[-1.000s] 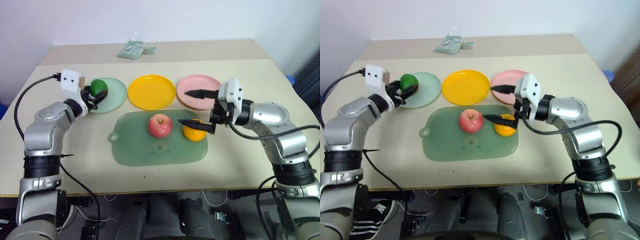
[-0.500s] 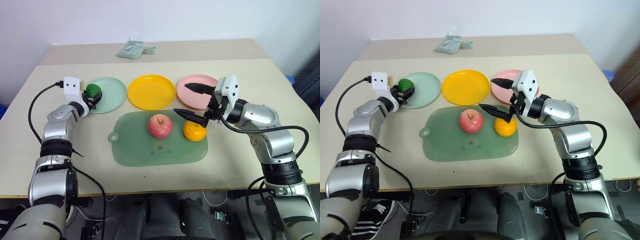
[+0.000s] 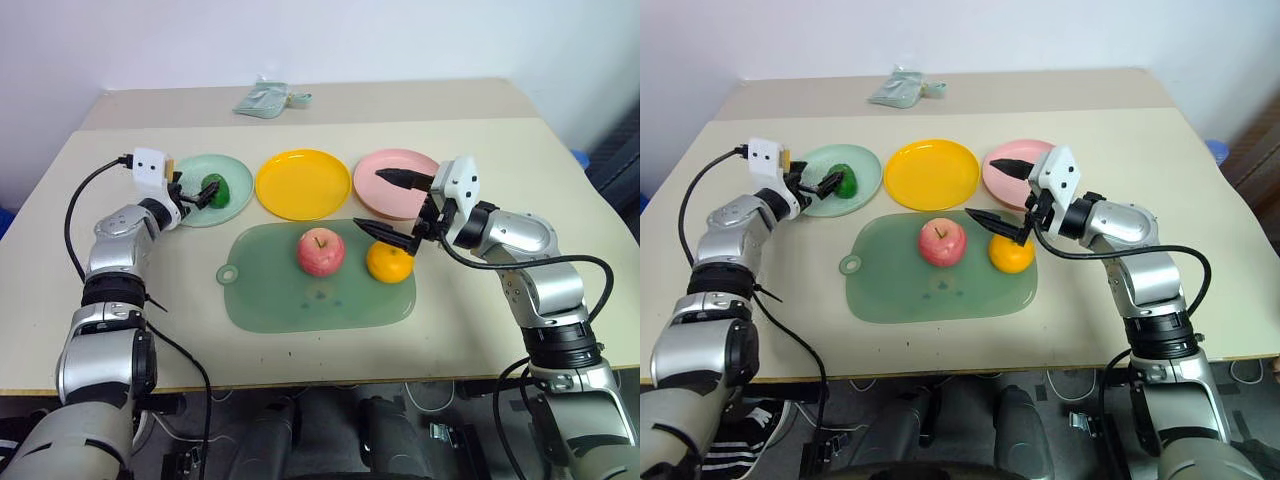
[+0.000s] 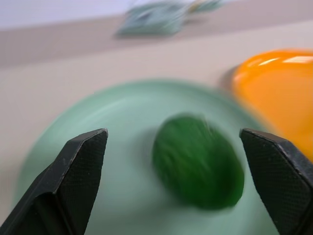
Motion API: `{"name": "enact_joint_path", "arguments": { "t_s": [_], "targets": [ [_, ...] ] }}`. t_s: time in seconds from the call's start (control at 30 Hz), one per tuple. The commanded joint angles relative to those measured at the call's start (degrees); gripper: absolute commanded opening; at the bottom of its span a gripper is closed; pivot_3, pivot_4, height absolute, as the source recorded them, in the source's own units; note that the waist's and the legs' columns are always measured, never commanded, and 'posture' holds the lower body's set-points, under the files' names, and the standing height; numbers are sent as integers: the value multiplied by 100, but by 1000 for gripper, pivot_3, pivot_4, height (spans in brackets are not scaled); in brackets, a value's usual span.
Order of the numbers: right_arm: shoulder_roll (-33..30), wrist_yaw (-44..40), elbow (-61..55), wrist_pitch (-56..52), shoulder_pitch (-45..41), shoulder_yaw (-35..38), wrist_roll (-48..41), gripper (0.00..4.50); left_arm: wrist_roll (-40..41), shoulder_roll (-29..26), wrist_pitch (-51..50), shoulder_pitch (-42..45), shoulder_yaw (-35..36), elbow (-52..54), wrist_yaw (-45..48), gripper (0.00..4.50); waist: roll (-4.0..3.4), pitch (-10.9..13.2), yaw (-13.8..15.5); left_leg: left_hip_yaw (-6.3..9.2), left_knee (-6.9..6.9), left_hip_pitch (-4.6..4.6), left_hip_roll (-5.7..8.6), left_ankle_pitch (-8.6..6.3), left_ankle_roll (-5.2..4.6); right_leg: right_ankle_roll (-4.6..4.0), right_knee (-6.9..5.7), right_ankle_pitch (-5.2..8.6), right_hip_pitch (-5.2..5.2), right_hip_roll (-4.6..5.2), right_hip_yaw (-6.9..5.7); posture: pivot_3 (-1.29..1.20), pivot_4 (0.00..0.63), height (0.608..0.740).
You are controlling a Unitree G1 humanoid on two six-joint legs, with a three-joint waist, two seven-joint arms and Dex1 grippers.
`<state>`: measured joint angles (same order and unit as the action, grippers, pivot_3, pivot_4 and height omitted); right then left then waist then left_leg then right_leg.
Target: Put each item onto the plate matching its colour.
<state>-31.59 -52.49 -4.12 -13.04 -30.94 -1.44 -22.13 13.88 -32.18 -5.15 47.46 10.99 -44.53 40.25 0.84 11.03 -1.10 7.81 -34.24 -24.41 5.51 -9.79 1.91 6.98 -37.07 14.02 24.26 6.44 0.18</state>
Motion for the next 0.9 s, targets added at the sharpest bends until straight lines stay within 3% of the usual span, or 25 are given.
{"name": "enact_joint_path", "arguments": {
  "t_s": [0.03,0.2,0.33,0.67,0.9],
  "targets": [
    [-97,-128,-90,127,15,186,-70,4500,563,-249,-281,-137,142,1045,931,4441,0,0,-5,1,0,0,0,0,0,0,0,0,0,0,0,0,150,740],
    [-424,-650,-355,-235,208,162,-364,4500,1726,-563,-1499,-974,-59,3024,2562,4441,-1,1,-20,9,1,1,-3,-1,-1,-1,0,0,0,0,5,0,150,740],
    [-788,-814,-301,-478,340,2,-127,4500,2445,-698,-2274,-1431,22,3903,3075,4441,-2,1,-4,10,0,3,-6,-1,-1,-3,0,1,-1,-2,7,0,150,740],
    [-523,-444,116,-1341,327,-71,-127,4500,2694,-1033,-2649,-1680,-75,4463,3611,4441,-1,1,13,4,0,3,-15,-1,-1,-6,5,2,2,-8,15,0,150,740],
    [-616,-476,266,-1326,380,-240,202,4500,2883,-1210,-3131,-1760,-67,4625,3713,4441,-2,1,18,3,0,2,-15,-1,-1,-6,7,2,2,-9,16,0,150,740]
  ]
}}
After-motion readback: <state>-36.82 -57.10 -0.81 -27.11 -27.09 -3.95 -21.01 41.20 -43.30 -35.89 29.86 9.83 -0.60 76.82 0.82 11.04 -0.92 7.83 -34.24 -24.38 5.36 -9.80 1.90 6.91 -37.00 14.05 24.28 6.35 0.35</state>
